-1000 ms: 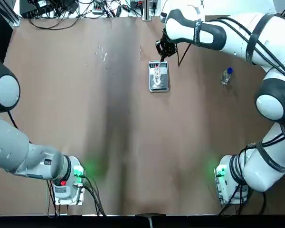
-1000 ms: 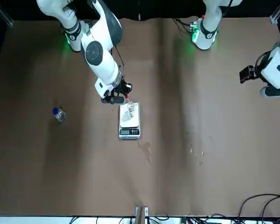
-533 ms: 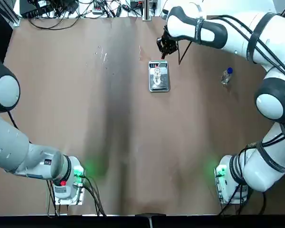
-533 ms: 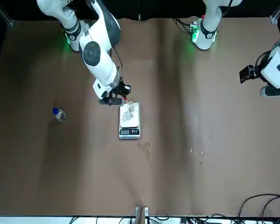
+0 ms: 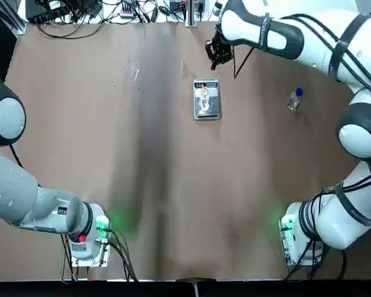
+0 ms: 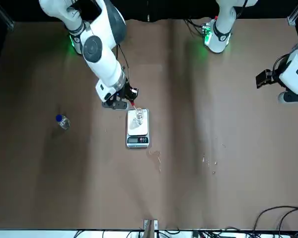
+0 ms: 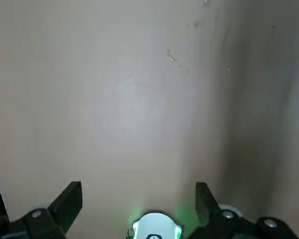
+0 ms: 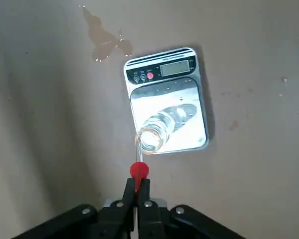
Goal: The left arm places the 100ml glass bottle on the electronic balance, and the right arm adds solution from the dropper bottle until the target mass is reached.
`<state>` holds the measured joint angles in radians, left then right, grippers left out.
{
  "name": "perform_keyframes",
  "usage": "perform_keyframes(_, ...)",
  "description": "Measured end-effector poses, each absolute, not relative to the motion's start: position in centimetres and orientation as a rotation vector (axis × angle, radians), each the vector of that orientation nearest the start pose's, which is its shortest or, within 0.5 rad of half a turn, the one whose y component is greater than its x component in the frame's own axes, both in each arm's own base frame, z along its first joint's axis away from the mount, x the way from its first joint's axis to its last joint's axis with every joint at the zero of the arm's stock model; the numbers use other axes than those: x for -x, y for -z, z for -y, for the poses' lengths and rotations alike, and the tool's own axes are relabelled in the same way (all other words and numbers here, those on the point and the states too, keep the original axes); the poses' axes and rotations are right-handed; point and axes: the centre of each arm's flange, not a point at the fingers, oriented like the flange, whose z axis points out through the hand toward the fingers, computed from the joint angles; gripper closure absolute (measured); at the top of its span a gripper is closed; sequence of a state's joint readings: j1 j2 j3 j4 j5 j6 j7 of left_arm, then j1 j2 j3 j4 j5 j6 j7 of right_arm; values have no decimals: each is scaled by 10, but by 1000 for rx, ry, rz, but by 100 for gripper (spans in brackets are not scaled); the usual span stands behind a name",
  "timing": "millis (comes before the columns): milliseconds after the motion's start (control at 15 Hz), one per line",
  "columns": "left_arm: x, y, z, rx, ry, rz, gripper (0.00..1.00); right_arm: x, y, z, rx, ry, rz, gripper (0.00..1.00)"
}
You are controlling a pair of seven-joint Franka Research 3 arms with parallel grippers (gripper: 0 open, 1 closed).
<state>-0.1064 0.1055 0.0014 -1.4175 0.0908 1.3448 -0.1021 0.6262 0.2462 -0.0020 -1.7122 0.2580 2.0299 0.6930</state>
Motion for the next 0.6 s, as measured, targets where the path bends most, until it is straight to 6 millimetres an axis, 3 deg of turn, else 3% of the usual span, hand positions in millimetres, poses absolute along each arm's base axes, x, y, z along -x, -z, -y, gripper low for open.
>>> perform_keyframes(133, -561, -619, 48, 3023, -254, 14, 0, -514, -470, -366, 2898, -141, -289, 96)
perform_keyframes(400, -561, -619, 48, 3023, -253, 15, 0, -533, -507, -303, 2876, -133, -414, 96)
perform_keyframes(600, -561, -620, 48, 3025, -242, 15, 0, -547, -519, -255, 2869, -138, -515, 96)
